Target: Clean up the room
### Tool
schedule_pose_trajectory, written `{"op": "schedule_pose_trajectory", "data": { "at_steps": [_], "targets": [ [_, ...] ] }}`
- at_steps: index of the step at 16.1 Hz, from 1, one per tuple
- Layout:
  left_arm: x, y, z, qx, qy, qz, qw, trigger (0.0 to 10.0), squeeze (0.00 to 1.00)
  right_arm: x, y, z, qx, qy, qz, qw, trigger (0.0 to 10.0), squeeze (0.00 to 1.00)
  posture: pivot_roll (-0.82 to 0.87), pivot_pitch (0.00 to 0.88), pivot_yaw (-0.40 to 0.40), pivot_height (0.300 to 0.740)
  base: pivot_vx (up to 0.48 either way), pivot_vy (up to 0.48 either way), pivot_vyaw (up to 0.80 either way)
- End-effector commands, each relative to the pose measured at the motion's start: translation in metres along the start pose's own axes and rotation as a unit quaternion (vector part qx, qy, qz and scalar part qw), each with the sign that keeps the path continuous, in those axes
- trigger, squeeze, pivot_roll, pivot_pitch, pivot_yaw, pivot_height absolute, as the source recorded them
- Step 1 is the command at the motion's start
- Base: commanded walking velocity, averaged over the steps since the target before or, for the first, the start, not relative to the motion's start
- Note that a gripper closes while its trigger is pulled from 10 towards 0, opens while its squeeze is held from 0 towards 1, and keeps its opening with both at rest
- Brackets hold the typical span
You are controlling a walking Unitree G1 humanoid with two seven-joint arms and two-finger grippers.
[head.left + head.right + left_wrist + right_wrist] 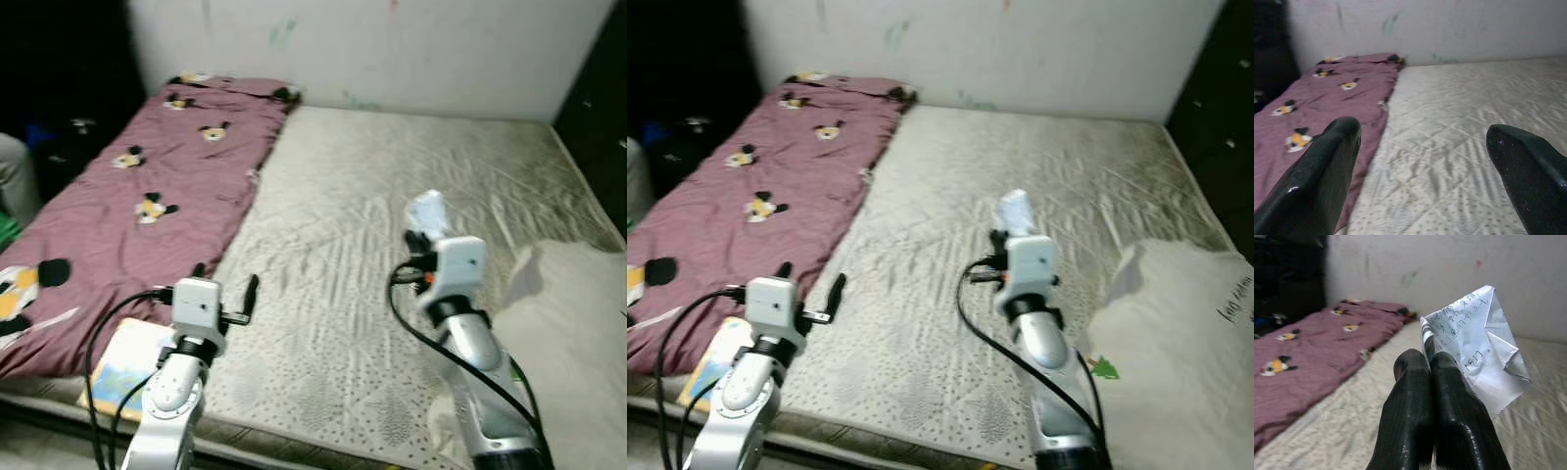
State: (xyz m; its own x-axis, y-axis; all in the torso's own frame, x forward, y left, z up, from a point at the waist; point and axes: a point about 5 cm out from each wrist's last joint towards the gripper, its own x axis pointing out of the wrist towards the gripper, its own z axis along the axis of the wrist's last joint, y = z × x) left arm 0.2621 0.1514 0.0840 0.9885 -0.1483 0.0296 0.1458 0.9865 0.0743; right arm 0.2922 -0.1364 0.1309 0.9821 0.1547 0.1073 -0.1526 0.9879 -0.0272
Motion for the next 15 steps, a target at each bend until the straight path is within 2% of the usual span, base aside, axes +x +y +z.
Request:
{"op": "schedule_pose_trajectory", "data": {
  "at_steps": [1,8,11,15],
  "targets": [
    [0.000,-0.002,0.000,0.000,0.005,-0.007,1.000,10.0,0.00,-0.001,-0.004,0.003,-0.008,-0.006,-0.006,1.000,10.0,0.00,0.05,0.000,0.040,0.740,0.000,0.000,0.00],
    [0.000,0.001,-0.003,-0.017,0.011,0.000,1.000,10.0,0.00,-0.004,-0.002,-0.008,0.009,0.015,-0.013,1.000,10.0,0.00,0.05,0.000,0.036,0.740,0.000,0.000,0.00],
    [0.000,0.000,-0.003,-0.022,0.013,-0.002,1.000,10.0,0.00,-0.005,-0.002,-0.009,0.007,0.018,-0.011,1.000,10.0,0.00,0.05,0.000,0.032,0.740,0.000,0.000,-0.80],
    [0.000,-0.001,-0.003,-0.027,0.014,-0.002,1.000,10.0,0.00,-0.005,0.002,-0.009,0.011,0.018,0.001,1.000,10.0,0.00,0.05,0.000,0.027,0.740,0.000,0.060,0.00]
  ]
}}
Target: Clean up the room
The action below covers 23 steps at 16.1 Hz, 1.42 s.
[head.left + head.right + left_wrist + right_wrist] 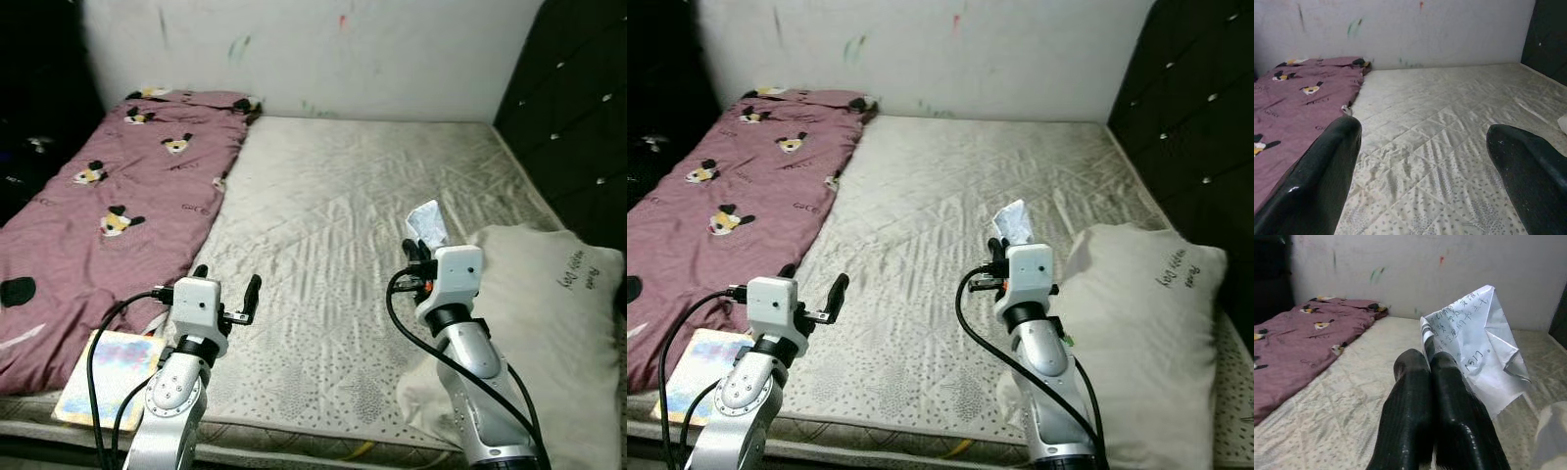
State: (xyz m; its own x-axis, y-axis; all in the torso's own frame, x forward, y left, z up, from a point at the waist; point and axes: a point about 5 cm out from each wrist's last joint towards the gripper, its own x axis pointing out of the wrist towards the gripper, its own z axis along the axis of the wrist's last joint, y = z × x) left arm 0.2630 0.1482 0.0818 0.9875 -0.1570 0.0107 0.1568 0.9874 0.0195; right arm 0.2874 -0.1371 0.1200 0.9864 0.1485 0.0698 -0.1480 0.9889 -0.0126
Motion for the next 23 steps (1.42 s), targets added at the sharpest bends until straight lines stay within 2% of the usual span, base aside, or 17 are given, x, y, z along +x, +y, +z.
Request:
{"op": "schedule_pose_trajectory", "data": {
  "at_steps": [1,11,13,18,23],
  "targets": [
    [-0.0012,0.0024,-0.0009,-0.001,0.006,0.003,1.000,10.0,0.00,0.0009,0.0032,0.0009,0.006,-0.001,0.007,1.000,10.0,0.00,0.05,0.000,0.027,0.740,0.000,0.285,0.00],
    [-0.0006,0.0020,-0.0014,-0.004,0.008,0.003,1.000,10.0,0.00,0.0019,0.0070,0.0001,0.010,0.002,0.020,1.000,10.0,0.00,0.06,0.000,0.022,0.740,0.000,0.290,0.00],
    [-0.0006,0.0028,-0.0012,-0.004,0.009,0.006,1.000,10.0,0.00,0.0022,0.0080,-0.0012,0.013,0.006,0.023,1.000,10.0,0.00,0.06,0.000,0.022,0.740,0.000,0.291,-0.80],
    [-0.0008,0.0042,-0.0002,-0.004,0.008,0.010,1.000,10.0,0.00,0.0014,0.0105,-0.0028,0.015,0.008,0.026,1.000,10.0,0.00,0.06,0.000,0.026,0.740,0.000,0.296,0.00],
    [0.0000,0.0050,-0.0001,-0.005,0.009,0.013,1.000,10.0,0.00,0.0011,0.0106,-0.0046,0.015,0.012,0.027,0.999,10.0,0.00,0.06,0.000,0.024,0.740,0.000,0.323,-0.73]
  ]
}}
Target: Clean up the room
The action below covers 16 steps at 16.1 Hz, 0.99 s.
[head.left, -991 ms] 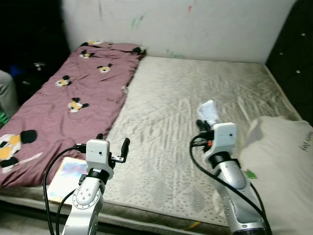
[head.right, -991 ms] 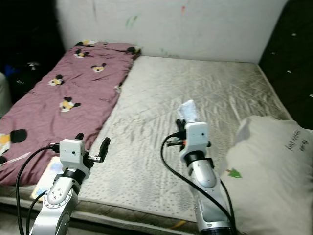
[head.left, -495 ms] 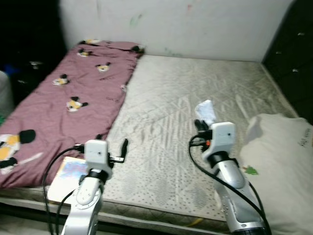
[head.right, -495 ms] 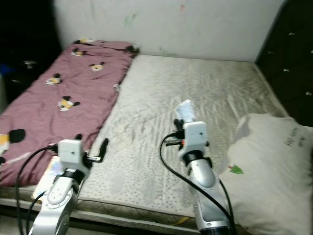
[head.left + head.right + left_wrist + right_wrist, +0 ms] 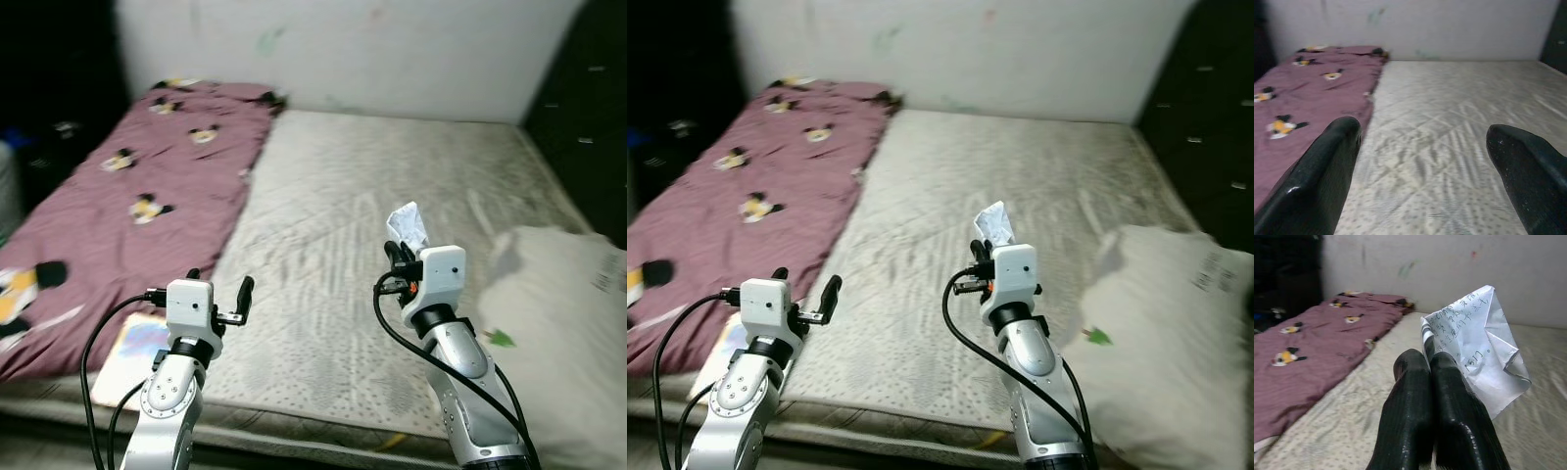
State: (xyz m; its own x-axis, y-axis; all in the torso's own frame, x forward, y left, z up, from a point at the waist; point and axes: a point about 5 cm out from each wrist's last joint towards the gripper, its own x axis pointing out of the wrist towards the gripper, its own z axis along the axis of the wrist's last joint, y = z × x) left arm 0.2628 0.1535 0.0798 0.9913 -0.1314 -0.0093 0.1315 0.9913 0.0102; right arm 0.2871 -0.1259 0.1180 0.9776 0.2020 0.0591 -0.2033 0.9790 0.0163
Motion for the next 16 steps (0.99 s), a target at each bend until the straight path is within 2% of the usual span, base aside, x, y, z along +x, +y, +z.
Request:
{"op": "schedule_pose_trajectory", "data": {
  "at_steps": [1,11,14,16],
  "targets": [
    [0.0011,-0.0001,0.0022,-0.001,-0.002,0.001,1.000,10.0,0.00,-0.0003,-0.0007,-0.0029,-0.002,0.007,0.000,1.000,10.0,0.00,0.06,0.000,0.024,0.740,0.000,0.341,-0.53],
    [0.0031,0.0007,0.0025,0.000,-0.001,0.002,1.000,10.0,0.00,0.0016,0.0002,-0.0028,-0.005,0.005,0.001,1.000,10.0,0.00,0.06,0.000,0.024,0.740,0.000,0.374,-0.04],
    [0.0032,0.0009,0.0025,0.001,-0.001,0.002,1.000,10.0,0.00,0.0017,0.0004,-0.0035,-0.003,0.007,0.001,1.000,10.0,0.00,0.06,0.000,0.025,0.740,0.000,0.424,-0.80],
    [0.0033,0.0005,0.0023,0.000,0.001,0.001,1.000,10.0,0.00,0.0017,-0.0002,-0.0036,-0.004,0.006,0.000,1.000,10.0,0.00,0.06,0.000,0.025,0.740,0.000,0.431,-0.23]
  ]
}}
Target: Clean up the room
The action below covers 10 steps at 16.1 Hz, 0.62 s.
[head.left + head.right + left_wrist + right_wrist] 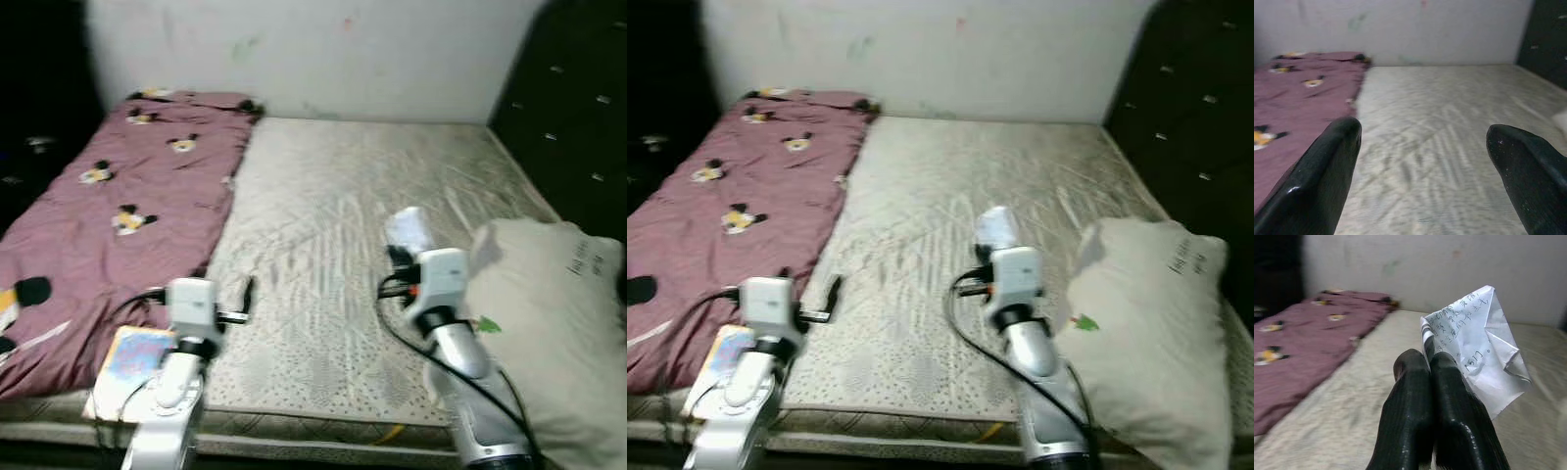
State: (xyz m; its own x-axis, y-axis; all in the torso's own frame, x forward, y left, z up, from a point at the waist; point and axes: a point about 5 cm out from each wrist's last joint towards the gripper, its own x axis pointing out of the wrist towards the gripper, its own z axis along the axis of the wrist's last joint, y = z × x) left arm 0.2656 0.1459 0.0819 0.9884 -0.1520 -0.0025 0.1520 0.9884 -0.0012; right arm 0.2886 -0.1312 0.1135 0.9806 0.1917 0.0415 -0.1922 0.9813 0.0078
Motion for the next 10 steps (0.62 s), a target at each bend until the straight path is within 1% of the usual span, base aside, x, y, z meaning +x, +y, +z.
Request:
{"op": "schedule_pose_trajectory", "data": {
  "at_steps": [1,5,6,10],
  "targets": [
    [-0.0012,0.0077,0.0002,0.006,0.004,0.011,1.000,10.0,0.00,0.0011,0.0060,0.0012,0.000,-0.004,0.006,1.000,10.0,0.00,0.06,0.000,0.027,0.740,0.000,0.439,0.00],
    [-0.0021,0.0071,-0.0001,0.004,0.005,0.010,1.000,10.0,0.00,0.0005,0.0073,0.0005,0.000,-0.003,0.009,1.000,10.0,0.00,0.06,0.000,0.026,0.740,0.000,0.443,0.00],
    [-0.0022,0.0068,-0.0001,0.003,0.004,0.010,1.000,10.0,0.00,0.0005,0.0074,0.0003,0.000,-0.003,0.009,1.000,10.0,0.00,0.06,0.000,0.025,0.740,0.000,0.274,0.00],
    [-0.0016,0.0076,0.0002,0.000,0.005,0.014,1.000,10.0,0.00,0.0003,0.0081,-0.0011,0.000,-0.001,0.009,1.000,10.0,0.00,0.06,0.000,0.025,0.740,0.000,0.000,0.00]
  ]
}}
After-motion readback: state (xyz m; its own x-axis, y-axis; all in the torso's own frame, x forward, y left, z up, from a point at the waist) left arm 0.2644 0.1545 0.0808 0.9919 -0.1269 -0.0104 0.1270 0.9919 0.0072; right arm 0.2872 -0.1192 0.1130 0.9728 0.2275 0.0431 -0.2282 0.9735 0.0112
